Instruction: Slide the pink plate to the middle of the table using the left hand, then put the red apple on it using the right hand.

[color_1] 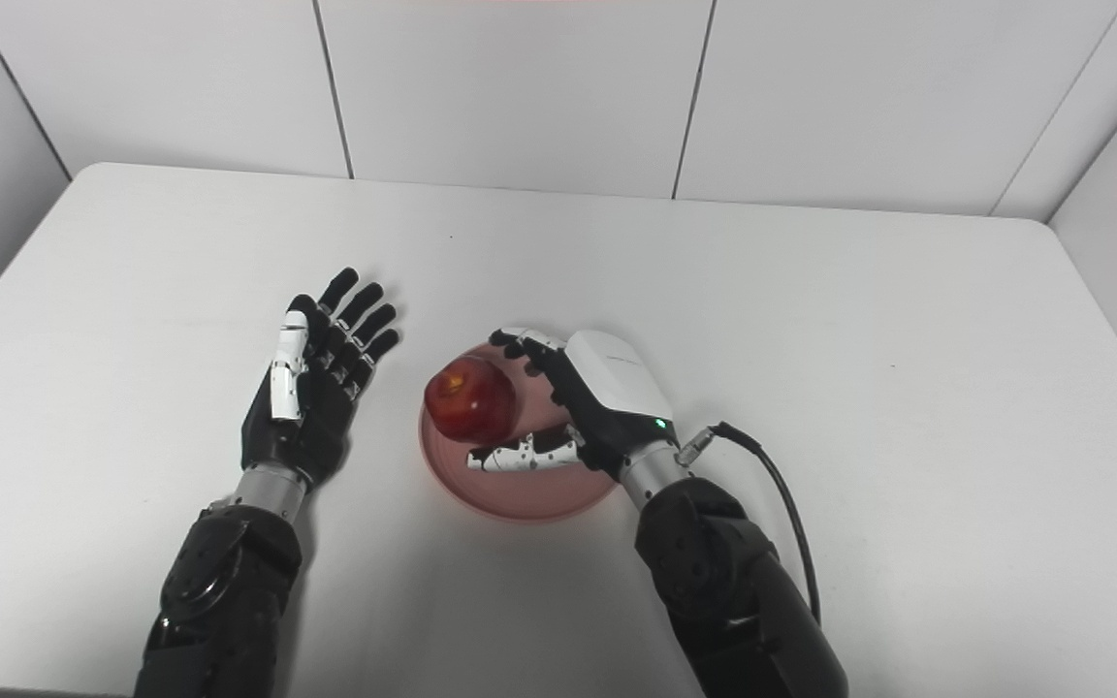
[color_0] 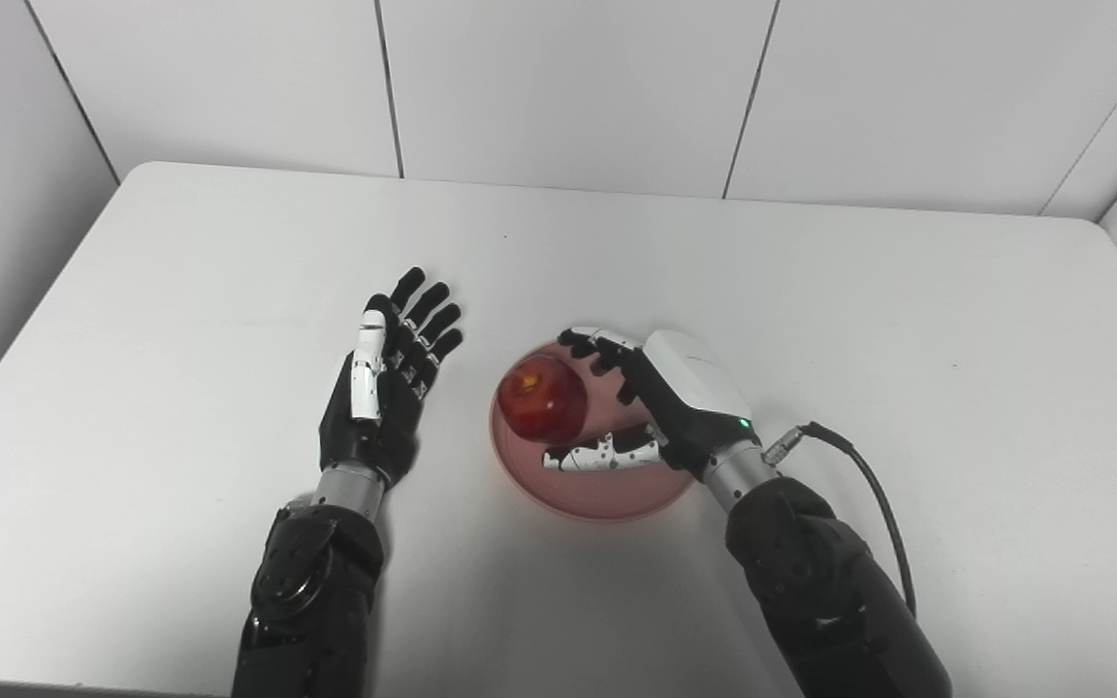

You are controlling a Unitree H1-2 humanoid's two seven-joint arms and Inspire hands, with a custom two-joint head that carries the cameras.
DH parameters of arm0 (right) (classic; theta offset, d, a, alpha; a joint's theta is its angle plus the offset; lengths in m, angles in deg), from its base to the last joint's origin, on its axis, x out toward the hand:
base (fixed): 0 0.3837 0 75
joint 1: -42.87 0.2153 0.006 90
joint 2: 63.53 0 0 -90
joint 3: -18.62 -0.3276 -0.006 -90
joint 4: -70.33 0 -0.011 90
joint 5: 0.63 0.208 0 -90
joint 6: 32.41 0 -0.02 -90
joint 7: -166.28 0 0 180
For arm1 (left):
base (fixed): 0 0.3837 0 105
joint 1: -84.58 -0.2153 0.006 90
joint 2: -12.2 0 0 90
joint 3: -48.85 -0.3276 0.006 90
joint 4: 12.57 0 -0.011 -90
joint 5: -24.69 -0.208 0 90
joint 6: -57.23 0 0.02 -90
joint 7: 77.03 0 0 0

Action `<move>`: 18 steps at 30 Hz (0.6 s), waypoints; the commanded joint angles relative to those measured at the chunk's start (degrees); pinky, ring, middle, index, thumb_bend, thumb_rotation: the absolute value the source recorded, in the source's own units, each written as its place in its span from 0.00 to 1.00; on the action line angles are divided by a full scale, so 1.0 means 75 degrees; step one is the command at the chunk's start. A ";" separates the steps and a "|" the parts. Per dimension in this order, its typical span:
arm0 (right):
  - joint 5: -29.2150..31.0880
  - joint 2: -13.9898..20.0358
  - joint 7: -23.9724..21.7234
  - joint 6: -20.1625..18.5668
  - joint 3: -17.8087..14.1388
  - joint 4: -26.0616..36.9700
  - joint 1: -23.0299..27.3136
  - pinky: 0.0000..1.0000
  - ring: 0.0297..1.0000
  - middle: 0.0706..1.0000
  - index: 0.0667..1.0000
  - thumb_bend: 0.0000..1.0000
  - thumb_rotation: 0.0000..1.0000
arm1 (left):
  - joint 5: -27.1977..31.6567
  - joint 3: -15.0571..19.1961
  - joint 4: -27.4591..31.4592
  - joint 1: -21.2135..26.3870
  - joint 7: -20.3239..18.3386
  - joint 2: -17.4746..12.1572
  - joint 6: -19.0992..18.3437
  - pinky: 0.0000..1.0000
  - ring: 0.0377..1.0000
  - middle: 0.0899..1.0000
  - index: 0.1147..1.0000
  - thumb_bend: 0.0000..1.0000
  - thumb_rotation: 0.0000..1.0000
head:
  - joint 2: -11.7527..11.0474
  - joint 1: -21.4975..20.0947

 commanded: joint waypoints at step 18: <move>0.0732 -0.0114 -0.0256 -0.0504 -0.1265 0.1951 0.0003 0.70 0.77 0.79 0.80 1.00 0.52 | 0.0010 0.0042 0.0026 0.0067 0.0123 0.0003 -0.0157 0.90 0.88 0.88 0.87 0.42 1.00 | 0.0011 -0.0063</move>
